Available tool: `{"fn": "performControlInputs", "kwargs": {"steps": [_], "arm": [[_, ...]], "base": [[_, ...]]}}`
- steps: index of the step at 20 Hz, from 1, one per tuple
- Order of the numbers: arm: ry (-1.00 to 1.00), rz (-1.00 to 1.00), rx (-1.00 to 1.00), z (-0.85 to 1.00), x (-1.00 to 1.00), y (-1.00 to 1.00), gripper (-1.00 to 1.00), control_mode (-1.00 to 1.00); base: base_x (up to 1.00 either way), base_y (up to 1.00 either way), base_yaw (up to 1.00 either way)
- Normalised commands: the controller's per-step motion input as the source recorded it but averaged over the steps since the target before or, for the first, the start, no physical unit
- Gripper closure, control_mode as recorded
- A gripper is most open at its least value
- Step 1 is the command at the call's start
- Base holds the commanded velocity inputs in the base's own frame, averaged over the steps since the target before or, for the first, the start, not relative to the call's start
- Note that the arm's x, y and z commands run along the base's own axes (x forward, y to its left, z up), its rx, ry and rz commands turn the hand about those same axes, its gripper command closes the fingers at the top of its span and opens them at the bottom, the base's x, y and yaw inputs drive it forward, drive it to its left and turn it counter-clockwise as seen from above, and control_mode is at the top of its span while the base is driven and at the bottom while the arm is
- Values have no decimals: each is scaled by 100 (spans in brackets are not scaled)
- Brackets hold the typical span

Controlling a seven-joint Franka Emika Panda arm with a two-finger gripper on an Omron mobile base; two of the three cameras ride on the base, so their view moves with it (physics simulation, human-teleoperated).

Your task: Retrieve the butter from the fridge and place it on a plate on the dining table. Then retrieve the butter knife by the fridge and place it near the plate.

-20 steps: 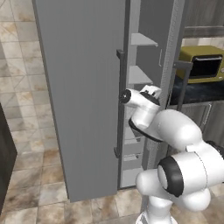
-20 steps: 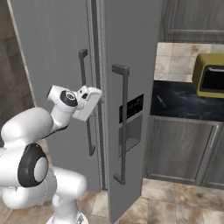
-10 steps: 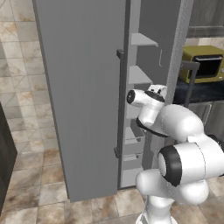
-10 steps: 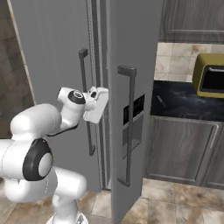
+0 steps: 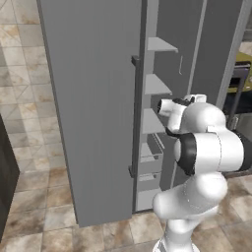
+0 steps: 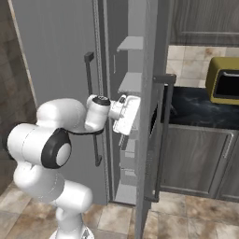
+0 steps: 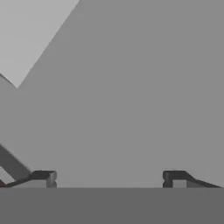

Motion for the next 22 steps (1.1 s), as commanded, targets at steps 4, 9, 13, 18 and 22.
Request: {"fn": "performControlInputs", "kwargs": {"steps": [4, 9, 13, 18, 22], "arm": [[2, -14, -10, 41, -75, 4, -100, -100], [9, -24, 6, 43, -70, 73, -100, -100], [-5, -35, 57, 2, -55, 66, -100, -100], [-15, -30, 77, 0, -13, 76, -100, -100], [-25, -26, 67, -1, 0, 99, -100, -100]], "base": [[0, 0, 0], [0, 0, 0], [0, 0, 0], [0, 0, 0], [0, 0, 0]]}}
